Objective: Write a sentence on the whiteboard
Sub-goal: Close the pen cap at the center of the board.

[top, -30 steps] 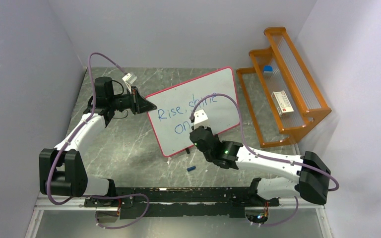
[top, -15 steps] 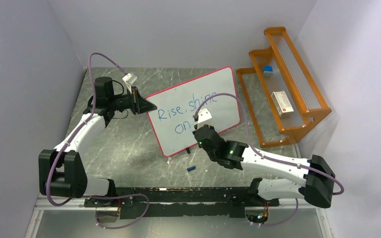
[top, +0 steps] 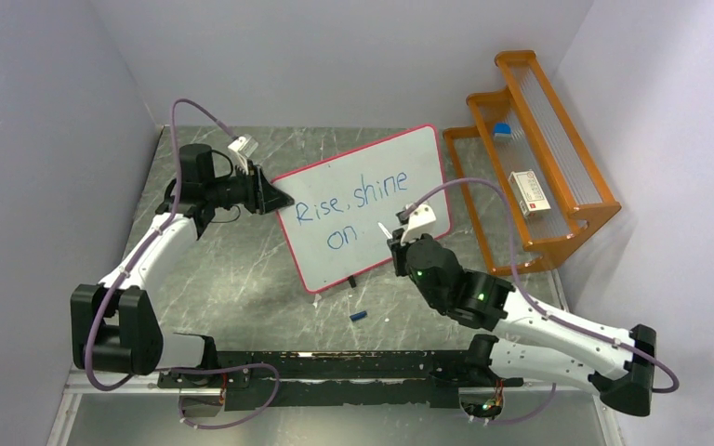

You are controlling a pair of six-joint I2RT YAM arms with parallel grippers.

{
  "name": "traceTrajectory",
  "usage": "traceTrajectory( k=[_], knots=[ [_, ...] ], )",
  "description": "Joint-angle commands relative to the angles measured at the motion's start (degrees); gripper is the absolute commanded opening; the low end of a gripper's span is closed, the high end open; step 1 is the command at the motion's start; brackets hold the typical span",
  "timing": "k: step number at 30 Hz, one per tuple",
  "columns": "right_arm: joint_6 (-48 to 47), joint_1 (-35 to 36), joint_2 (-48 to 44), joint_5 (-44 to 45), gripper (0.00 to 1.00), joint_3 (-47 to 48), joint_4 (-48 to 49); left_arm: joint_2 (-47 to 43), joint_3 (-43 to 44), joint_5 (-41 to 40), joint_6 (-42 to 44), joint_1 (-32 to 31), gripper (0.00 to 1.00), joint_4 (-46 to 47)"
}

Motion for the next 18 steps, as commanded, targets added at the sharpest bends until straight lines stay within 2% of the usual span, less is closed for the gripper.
traceTrajectory(
  k=[1, 8, 13, 18],
  knots=[
    [-1.2, -0.3, -3.9, 2.1, 0.0, 0.1, -4.0, -4.0, 2.4, -4.0, -0.8, -0.3, 0.49, -2.9],
    [-1.9, -0.3, -10.7, 3.4, 0.0, -1.3, -5.4, -11.1, 6.6, -10.3, 2.4, -0.4, 0.8, -14.8],
    [-2.9, -0.3, -15.4, 3.9, 0.0, -1.7, -6.6, -17.6, 6.3, -14.7, 4.5, -2.6, 0.86, -21.3],
    [-4.1, -0.3, -18.9, 5.0, 0.0, -1.3, -8.6, -23.6, 4.7, -20.8, 7.0, -10.8, 0.94, -26.0]
  ],
)
